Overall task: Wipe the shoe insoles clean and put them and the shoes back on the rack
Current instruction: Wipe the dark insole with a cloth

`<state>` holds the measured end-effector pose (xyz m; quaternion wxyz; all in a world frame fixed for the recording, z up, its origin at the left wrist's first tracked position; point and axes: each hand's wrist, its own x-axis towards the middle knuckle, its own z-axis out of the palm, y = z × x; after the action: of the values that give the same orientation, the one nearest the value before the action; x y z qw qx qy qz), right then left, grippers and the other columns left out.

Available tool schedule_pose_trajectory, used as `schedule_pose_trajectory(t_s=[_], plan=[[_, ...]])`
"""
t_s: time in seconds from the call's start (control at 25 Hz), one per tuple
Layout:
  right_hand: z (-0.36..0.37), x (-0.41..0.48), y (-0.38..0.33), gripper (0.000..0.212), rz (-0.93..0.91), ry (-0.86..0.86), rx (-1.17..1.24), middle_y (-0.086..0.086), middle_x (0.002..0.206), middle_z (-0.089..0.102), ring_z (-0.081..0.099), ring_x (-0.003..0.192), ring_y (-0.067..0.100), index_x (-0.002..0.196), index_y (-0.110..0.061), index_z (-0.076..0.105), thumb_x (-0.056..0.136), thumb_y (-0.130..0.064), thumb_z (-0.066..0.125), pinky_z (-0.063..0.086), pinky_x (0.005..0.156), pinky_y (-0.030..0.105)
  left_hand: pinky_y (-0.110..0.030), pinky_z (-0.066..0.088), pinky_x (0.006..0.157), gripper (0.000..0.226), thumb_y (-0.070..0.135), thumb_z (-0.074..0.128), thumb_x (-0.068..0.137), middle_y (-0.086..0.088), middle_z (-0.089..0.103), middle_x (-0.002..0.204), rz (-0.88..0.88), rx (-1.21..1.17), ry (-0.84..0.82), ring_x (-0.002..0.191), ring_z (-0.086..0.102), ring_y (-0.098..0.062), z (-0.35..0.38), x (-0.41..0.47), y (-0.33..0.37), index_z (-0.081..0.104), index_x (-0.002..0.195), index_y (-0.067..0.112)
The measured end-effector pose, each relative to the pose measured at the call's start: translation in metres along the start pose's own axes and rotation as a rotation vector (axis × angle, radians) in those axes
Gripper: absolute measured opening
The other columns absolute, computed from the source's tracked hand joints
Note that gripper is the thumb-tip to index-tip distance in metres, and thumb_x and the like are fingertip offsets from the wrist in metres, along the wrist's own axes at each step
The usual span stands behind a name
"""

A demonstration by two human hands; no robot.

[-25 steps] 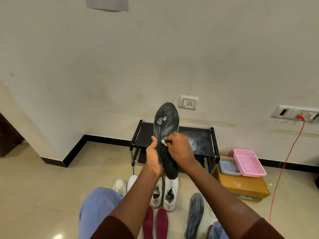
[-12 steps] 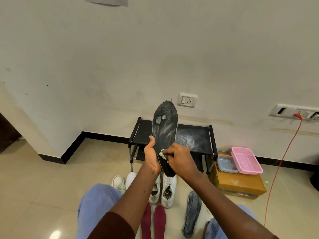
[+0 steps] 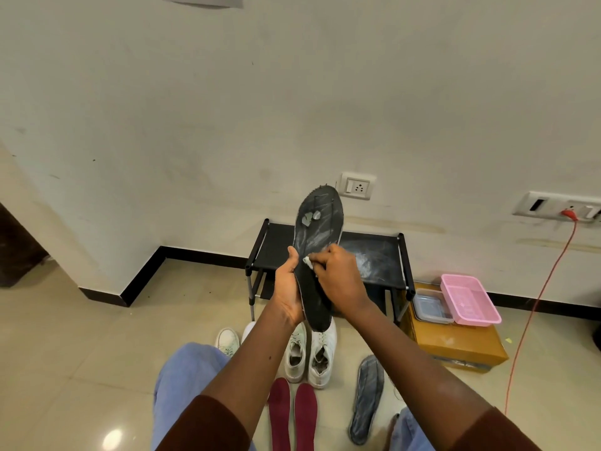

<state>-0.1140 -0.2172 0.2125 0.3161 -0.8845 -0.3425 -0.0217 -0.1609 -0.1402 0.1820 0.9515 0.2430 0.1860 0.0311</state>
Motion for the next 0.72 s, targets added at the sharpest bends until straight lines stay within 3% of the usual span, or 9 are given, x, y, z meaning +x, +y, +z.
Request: schedule_pose_trajectory(t_s=[0.12,0.24,0.4,0.48,0.64,0.72], plan=[[-0.001,0.013,-0.002,0.024,-0.008,0.01,-0.002,0.016,0.099,0.059,0.056,0.089,0.025,0.107,-0.008,0.069,0.093,-0.011,0.05,0.041,0.077,0.025,-0.041,0.052,0.084,0.065,0.058,0.031,0.094,-0.016,0.07,0.098,0.041,-0.041,-0.024,0.093,0.067,-0.03,0.001,-0.002,-0.001,0.072,0.099,0.008],[0.0,0.004,-0.002,0.026,-0.038,-0.01,-0.003,0.014,0.099,0.058,0.055,0.089,0.023,0.112,-0.008,0.066,0.093,-0.009,0.048,0.043,0.078,0.026,-0.037,0.058,0.075,0.066,0.057,0.034,0.094,-0.015,0.071,0.093,0.032,-0.027,-0.054,0.085,0.07,-0.028,0.001,-0.003,0.002,0.076,0.091,0.007],[0.009,-0.024,-0.006,0.024,-0.018,0.003,0.081,0.015,0.095,0.059,0.057,0.087,0.024,0.107,-0.003,0.068,0.09,-0.004,0.051,0.047,0.083,0.027,-0.031,0.058,0.073,0.046,0.041,0.055,0.085,-0.013,0.067,0.086,0.002,0.089,0.018,0.076,0.069,-0.025,0.001,0.0,0.009,0.066,0.098,-0.001],[0.015,-0.036,-0.008,0.023,0.0,0.054,0.11,0.019,0.094,0.061,0.06,0.085,0.027,0.102,0.001,0.069,0.088,0.002,0.052,0.048,0.083,0.028,-0.029,0.058,0.068,0.034,0.03,0.054,0.087,-0.013,0.067,0.081,0.028,0.1,0.09,0.069,0.068,-0.023,0.003,0.003,0.01,0.064,0.094,-0.002],[0.021,-0.049,-0.01,0.021,0.088,0.124,0.155,0.021,0.094,0.062,0.062,0.086,0.028,0.102,0.003,0.069,0.088,0.003,0.054,0.045,0.082,0.021,-0.036,0.049,0.086,0.031,0.016,0.037,0.088,-0.018,0.062,0.098,0.12,-0.016,0.151,0.084,0.06,-0.029,0.006,0.004,0.004,0.059,0.1,-0.002],[0.022,-0.043,-0.01,0.021,0.109,0.141,0.154,0.021,0.1,0.061,0.061,0.091,0.029,0.105,0.003,0.067,0.089,0.0,0.053,0.047,0.087,0.024,-0.037,0.046,0.09,0.036,0.014,0.035,0.081,-0.019,0.062,0.103,0.137,-0.044,0.155,0.089,0.058,-0.029,0.008,0.003,0.003,0.059,0.102,-0.003]])
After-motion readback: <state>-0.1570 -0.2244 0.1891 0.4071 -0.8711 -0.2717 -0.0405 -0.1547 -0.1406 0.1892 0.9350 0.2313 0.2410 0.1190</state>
